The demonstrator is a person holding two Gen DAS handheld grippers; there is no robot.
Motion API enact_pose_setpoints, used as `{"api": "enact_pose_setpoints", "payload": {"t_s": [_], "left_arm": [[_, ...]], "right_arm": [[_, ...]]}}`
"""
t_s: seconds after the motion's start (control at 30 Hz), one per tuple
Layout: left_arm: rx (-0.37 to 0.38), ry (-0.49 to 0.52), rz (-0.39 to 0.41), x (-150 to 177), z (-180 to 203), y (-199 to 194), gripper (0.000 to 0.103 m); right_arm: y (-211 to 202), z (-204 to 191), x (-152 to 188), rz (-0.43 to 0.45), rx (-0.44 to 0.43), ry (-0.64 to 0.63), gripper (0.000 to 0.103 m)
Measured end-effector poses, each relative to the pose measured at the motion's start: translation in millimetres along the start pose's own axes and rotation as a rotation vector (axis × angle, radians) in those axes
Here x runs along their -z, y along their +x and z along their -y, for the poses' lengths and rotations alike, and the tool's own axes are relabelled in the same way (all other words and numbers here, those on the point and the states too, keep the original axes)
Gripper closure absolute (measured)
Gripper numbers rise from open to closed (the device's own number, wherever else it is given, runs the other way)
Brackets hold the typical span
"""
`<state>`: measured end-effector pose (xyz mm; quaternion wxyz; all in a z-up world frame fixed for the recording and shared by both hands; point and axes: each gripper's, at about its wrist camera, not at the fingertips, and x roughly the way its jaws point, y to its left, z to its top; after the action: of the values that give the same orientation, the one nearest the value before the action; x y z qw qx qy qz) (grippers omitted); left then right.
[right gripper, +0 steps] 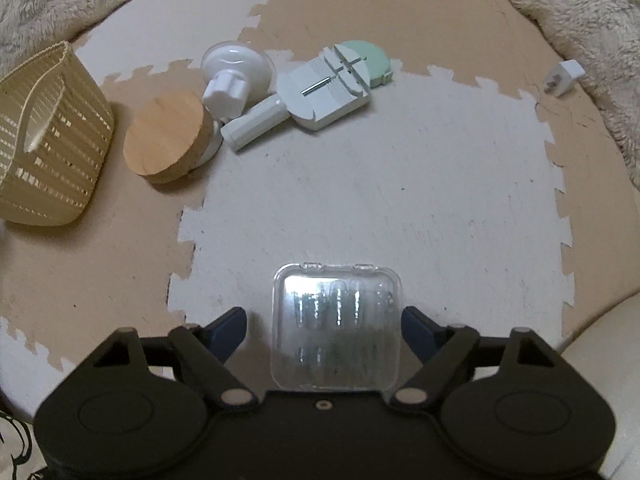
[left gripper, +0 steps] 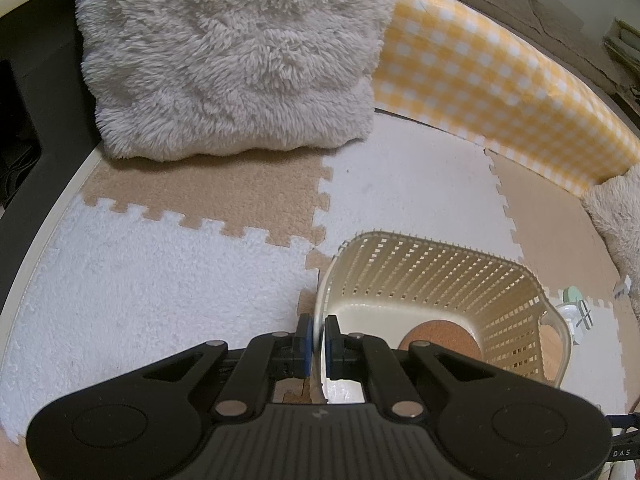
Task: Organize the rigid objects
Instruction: 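Move the right gripper to the clear plastic box and grasp it, then carry the clear plastic box into the basket and open the right gripper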
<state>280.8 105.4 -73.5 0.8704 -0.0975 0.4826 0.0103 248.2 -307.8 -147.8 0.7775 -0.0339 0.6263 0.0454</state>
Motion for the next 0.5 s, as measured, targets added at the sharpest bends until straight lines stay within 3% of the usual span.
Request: {"api": "enact_pose_setpoints", "payload": {"t_s": [0.13, 0.23, 0.5], "left_arm": [[0.001, 0.0, -0.003, 0.3, 0.3, 0.6, 0.097], [0.0, 0.002, -0.004, 0.2, 0.2, 0.8, 0.097], [0.001, 0.001, -0.006, -0.1, 0.1, 0.8, 0.097]], "right_arm": [[1.7, -2.5, -0.8, -0.007, 0.022, -0.02, 0.021], [2.8, -2.2, -1.4, -0.014, 0.049, -0.027, 0.03], [2.2, -3.1, -1.5, -0.001, 0.05, -0.036, 0.03]]}}
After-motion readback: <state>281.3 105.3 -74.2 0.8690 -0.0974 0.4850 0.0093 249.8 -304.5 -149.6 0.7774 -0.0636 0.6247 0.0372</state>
